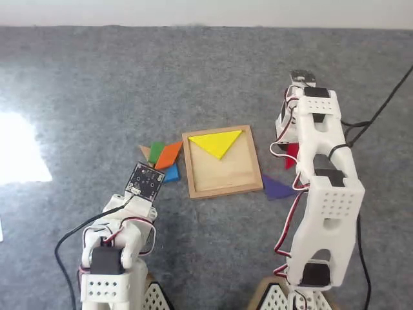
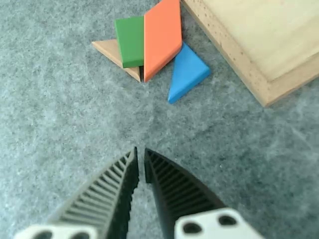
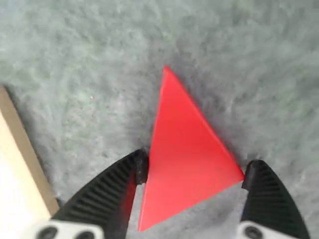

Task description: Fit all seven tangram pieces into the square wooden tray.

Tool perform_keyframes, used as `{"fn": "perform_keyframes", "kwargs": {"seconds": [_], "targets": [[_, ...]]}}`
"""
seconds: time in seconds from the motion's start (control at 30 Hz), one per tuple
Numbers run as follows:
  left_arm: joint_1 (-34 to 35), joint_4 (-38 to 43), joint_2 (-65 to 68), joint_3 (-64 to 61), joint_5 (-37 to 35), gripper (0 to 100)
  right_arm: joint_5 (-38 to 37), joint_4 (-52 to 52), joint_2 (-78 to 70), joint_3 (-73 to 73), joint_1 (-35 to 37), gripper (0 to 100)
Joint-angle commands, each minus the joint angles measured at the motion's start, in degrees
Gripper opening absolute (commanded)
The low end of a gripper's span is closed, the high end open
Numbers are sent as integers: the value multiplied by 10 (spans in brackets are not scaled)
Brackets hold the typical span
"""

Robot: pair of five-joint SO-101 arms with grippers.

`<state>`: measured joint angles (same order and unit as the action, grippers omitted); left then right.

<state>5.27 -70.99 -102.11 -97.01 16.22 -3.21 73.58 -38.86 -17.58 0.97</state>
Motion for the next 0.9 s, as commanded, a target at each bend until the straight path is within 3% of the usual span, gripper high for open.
{"fn": "perform_keyframes", "kwargs": {"seconds": [0.0,0.27,0.63,0.87], "targets": [[3,-4,4,5,-4,20,-49,-23,36,-21,-17,299],[3,-4,4,5,-4,20,-58,-15,80,-22,0,299],[3,-4,4,5,-4,20,-63,30,166,-20,99,303],[3,-4,4,5,-4,20,-135,26,79,-18,42,500]]}}
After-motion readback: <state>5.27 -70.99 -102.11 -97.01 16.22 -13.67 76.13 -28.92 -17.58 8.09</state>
